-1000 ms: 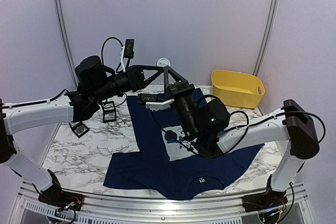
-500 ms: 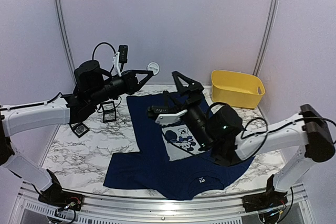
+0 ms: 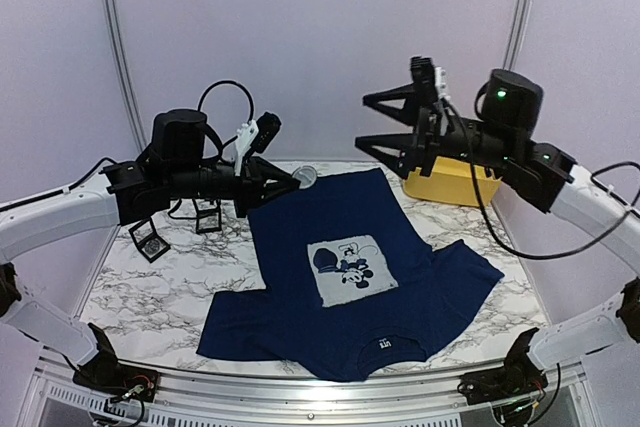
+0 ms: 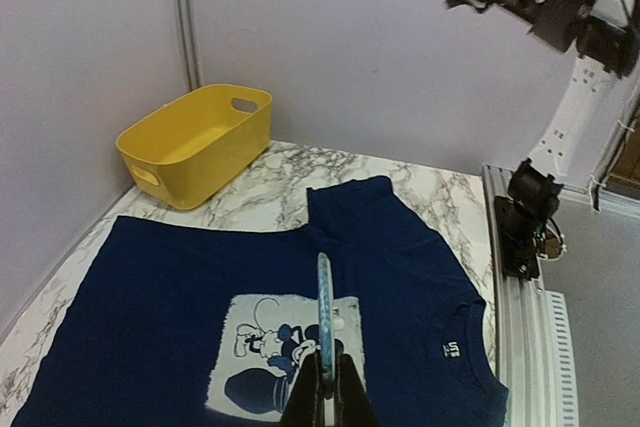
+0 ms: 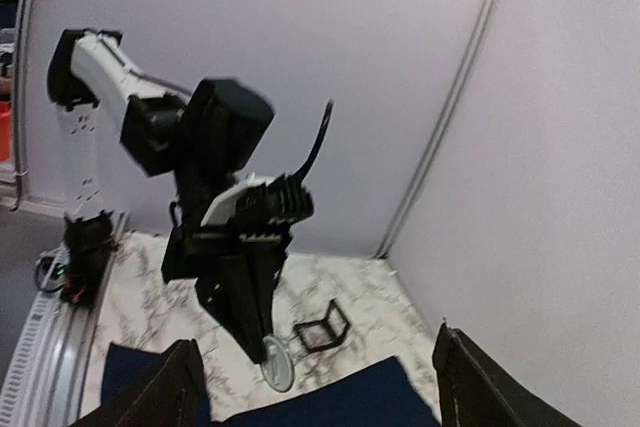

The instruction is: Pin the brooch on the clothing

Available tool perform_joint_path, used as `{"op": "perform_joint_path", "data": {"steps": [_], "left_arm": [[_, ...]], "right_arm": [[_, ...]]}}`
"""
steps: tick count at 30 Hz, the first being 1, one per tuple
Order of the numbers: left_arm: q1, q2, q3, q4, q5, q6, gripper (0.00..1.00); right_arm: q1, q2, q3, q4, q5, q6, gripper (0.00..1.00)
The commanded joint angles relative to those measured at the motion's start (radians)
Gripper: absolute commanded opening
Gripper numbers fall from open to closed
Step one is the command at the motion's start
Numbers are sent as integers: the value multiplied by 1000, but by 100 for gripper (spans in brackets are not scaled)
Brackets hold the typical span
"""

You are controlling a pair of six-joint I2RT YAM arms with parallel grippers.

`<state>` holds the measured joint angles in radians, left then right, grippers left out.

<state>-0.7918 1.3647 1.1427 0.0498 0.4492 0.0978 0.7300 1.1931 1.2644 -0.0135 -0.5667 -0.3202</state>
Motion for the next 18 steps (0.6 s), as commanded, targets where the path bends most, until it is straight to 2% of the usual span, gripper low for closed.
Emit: {"op": "perform_joint_path", "data": {"steps": [1, 4, 10, 18], "left_arm": [[-20, -38, 47, -174, 140, 159, 0], [-38, -34, 62, -210, 164, 178, 0], [-44, -20, 80, -239, 157, 178, 0], [-46, -3, 101, -258, 142, 181, 0]], "right_arm": [[-9, 159, 90, -330, -285, 176, 71], [-8, 202, 100, -352, -271, 169, 59], [24, 240, 92, -332, -280, 154, 44], [78, 311, 131, -351, -270, 128, 37]]}}
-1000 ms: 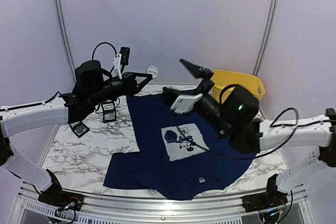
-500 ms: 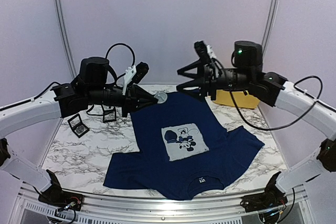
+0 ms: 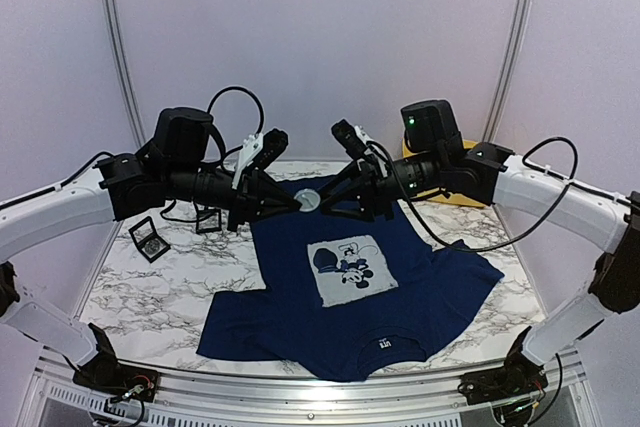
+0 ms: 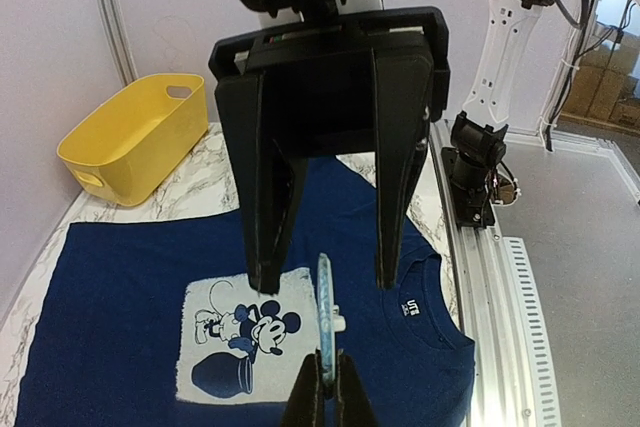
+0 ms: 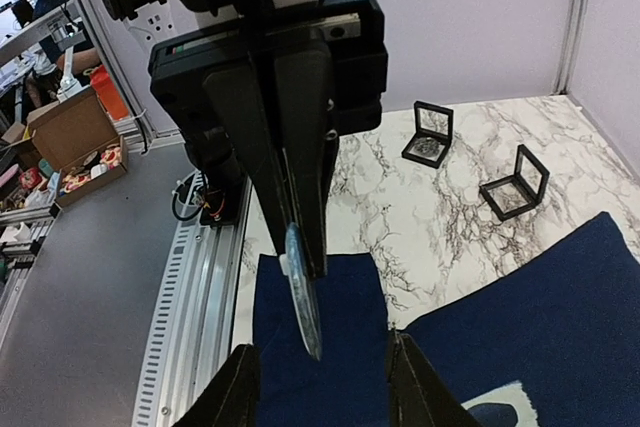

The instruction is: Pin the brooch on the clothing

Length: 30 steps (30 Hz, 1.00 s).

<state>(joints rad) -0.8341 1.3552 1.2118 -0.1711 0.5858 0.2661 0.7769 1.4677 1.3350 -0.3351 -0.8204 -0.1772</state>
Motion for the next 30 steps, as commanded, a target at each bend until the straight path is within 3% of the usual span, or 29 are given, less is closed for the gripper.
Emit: {"op": "perform_joint_path", "data": {"steps": [1, 6, 14, 18, 20, 26, 27, 29, 30], "left_arm": [[-4, 8, 31, -39, 4, 14, 0], [-4, 9, 25, -47, 7, 15, 0], [-4, 7, 24, -84, -5, 36, 0], [-5, 7, 28, -91, -2, 37, 0], [-5, 5, 29, -91, 2, 38, 0], [-8, 13, 41, -71, 9, -3, 0], [-8, 10, 30, -34, -18, -38, 5], [-7, -24, -32, 84, -67, -103, 27], [-7, -51, -83, 176, -85, -135, 32]], "right_arm": [[36, 40, 65, -29, -13, -15, 34], [40, 38, 63, 11, -19, 15, 18], [32, 20, 55, 6, 6, 13, 22], [33, 24, 61, 5, 6, 15, 14], [33, 29, 60, 6, 4, 16, 1], [37, 27, 48, 46, 5, 40, 0], [36, 17, 31, 87, 15, 68, 0], [34, -24, -45, 244, 28, 157, 0], [35, -41, -81, 339, 33, 215, 0]]}}
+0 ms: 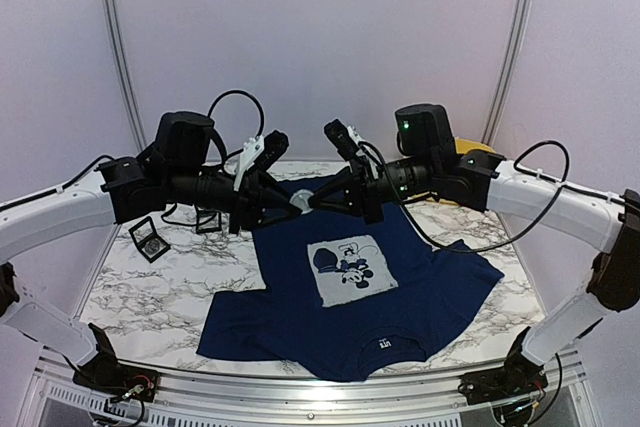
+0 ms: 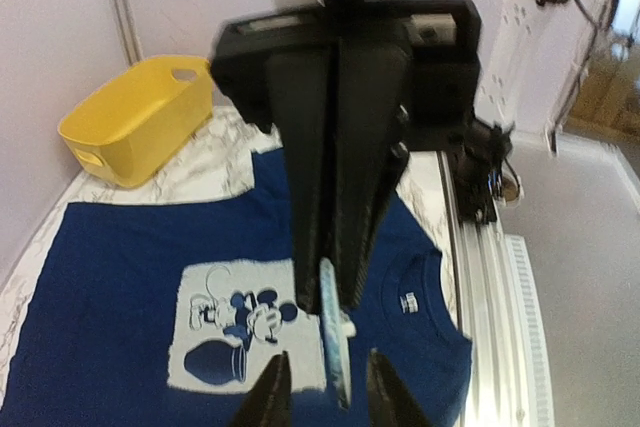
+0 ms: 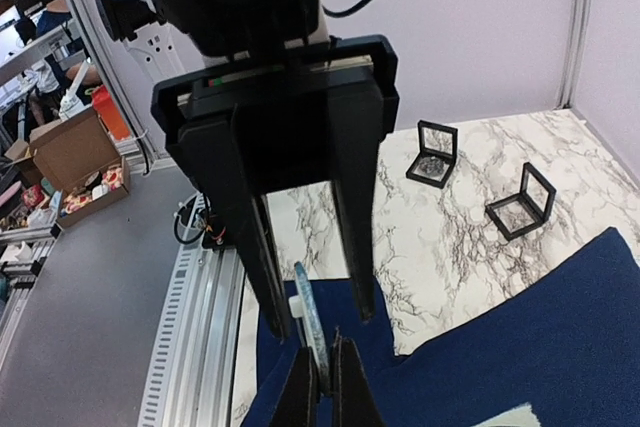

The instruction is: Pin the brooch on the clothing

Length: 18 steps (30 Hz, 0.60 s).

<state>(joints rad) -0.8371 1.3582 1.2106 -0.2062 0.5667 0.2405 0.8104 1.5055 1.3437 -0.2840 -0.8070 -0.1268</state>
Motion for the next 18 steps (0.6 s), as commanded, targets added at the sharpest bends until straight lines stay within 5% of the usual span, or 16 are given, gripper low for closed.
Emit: {"op": "perform_joint_path", "data": {"steps": [1, 5, 8, 12, 18], "left_arm": [[-5, -84, -138, 347, -79, -146, 33], [-5, -143, -220, 546, -98, -248, 32], [-4, -149, -232, 631, -101, -310, 41], [-4, -130, -217, 693, -57, -365, 59], [-5, -106, -189, 693, -24, -393, 57]], "right_arm": [[5, -91, -118, 392, 28, 210, 0], [31, -141, -220, 613, 103, 309, 0], [37, -169, -300, 802, 106, 387, 0], [48, -163, -304, 823, 128, 382, 0], [56, -152, -290, 802, 140, 378, 0]]}}
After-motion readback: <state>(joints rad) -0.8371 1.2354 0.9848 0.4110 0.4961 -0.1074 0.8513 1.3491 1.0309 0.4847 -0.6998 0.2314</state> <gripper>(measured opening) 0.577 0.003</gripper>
